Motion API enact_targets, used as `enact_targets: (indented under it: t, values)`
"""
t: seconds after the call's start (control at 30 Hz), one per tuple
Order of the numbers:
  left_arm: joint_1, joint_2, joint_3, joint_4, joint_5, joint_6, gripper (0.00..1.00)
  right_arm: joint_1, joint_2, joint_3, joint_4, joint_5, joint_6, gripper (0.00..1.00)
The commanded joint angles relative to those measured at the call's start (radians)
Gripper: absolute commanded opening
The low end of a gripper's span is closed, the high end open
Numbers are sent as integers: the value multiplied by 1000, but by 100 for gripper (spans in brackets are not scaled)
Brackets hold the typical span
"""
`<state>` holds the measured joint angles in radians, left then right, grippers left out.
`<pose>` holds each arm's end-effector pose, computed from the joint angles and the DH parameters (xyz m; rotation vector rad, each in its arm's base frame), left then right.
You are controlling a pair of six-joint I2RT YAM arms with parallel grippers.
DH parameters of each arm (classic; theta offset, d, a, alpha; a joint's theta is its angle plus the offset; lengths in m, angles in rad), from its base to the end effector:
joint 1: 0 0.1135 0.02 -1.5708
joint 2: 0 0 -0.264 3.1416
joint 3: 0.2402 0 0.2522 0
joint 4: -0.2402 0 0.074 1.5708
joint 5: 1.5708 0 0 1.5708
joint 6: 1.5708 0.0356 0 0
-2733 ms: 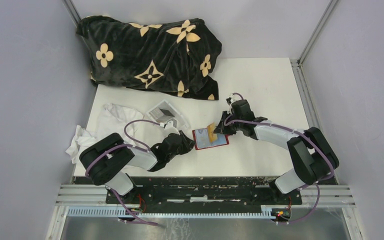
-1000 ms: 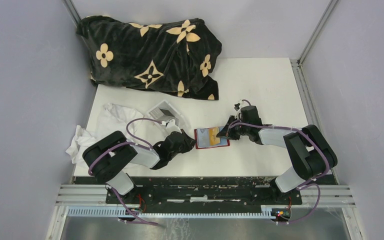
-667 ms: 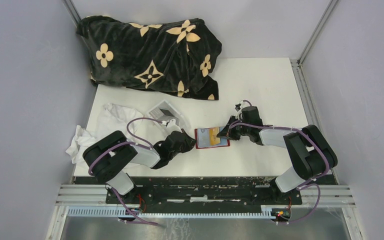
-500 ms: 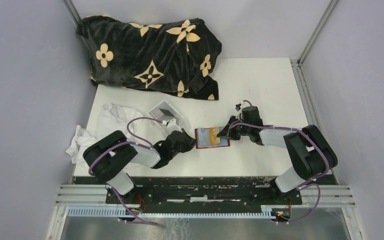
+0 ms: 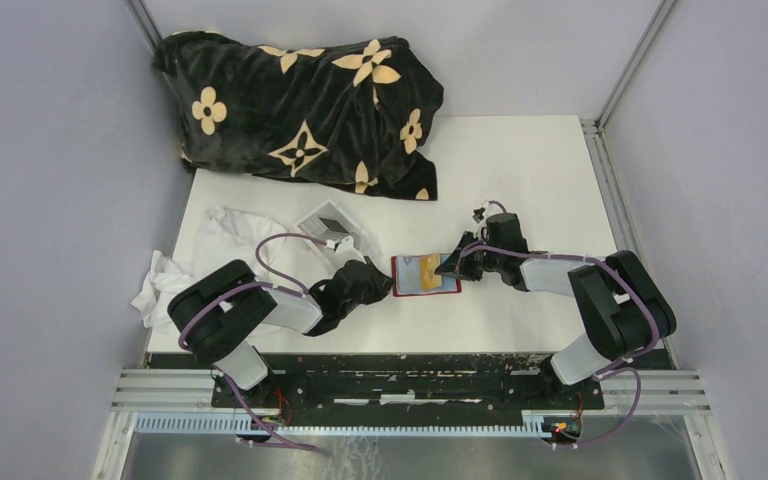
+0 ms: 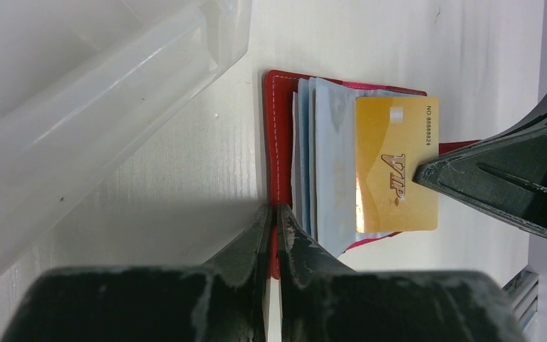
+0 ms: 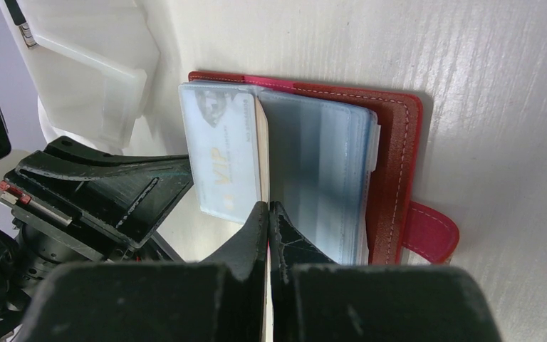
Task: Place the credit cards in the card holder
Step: Insert the credit card into the card holder.
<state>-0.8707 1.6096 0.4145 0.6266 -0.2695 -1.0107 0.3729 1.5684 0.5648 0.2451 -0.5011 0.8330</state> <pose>0.1794 -0.1983 0.1131 -0.3203 2.2067 -0.8066 0.2526 0.1172 0.1308 0.3030 2.5034 1.1396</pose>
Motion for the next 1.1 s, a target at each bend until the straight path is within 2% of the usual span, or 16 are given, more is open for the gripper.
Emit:
enact_targets:
  t: [0.0,1.07]
  values:
    - [-3,29,9,-98,2,70,11,-1,-38,-9,-18,-24,-14,1]
    - [-10,66,44,-133,9,77,9,-9,-63,-30,0,-43,-7,1]
